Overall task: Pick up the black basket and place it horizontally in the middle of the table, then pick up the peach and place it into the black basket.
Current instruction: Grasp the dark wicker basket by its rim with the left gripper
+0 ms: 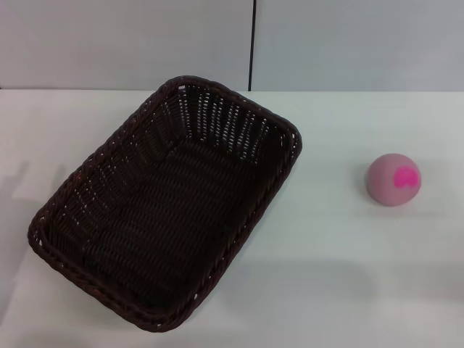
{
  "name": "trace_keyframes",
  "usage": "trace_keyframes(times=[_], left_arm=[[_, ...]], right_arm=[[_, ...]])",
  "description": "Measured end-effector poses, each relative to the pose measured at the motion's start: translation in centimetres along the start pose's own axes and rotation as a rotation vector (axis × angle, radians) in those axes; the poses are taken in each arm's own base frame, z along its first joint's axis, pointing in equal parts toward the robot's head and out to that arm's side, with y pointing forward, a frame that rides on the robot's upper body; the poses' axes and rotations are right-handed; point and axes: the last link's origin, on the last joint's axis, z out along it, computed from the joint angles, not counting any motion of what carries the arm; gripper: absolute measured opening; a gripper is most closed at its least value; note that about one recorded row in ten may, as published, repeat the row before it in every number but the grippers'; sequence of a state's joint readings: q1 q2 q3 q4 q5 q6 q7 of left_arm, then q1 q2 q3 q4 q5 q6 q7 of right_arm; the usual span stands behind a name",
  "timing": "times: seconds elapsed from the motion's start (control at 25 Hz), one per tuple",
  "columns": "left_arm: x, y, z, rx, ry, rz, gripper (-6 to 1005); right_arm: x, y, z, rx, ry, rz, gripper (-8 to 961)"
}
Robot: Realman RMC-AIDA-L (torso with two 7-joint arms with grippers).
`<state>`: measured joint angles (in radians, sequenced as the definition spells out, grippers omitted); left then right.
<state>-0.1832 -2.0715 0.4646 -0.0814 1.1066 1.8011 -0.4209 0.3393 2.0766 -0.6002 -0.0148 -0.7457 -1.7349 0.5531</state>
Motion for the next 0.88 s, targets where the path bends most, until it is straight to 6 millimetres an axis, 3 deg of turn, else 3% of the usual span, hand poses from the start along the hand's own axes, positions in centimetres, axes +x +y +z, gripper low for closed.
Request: trace_keyframes(times=[0.48, 0.68, 0.72, 0.76, 0.8, 0.88], left_arm=[[1.1, -0.6, 0.4, -0.062, 0.029, -0.048, 630], [3.4, -2.4, 2.2, -0.236, -0.001, -0.137, 631], [4.8, -3.2, 3.4, -0.311, -0.045, -0.157, 631], [4.8, -3.2, 3.4, -0.311, -0.045, -0.157, 631], [6.7, -4.0, 5.5, -0.403, -0.156, -0.164, 631], [7.4, -4.1, 6.2, -0.430, -0.201, -0.163, 631]], right_arm=[[-0.1, 0.0, 0.1, -0.002, -0.007, 0.012, 664], [-0.5, -0.2, -0.3, 0.003, -0.023, 0.015, 659], [-0.7, -0.3, -0.6, 0.011, -0.038, 0.016, 659], [-0.7, -0.3, -0.6, 0.011, -0.038, 0.016, 658], [-0.8, -0.4, -0.9, 0.020, -0.038, 0.021, 657], [-0.8, -0.5, -0.9, 0.022, -0.036, 0.025, 655]])
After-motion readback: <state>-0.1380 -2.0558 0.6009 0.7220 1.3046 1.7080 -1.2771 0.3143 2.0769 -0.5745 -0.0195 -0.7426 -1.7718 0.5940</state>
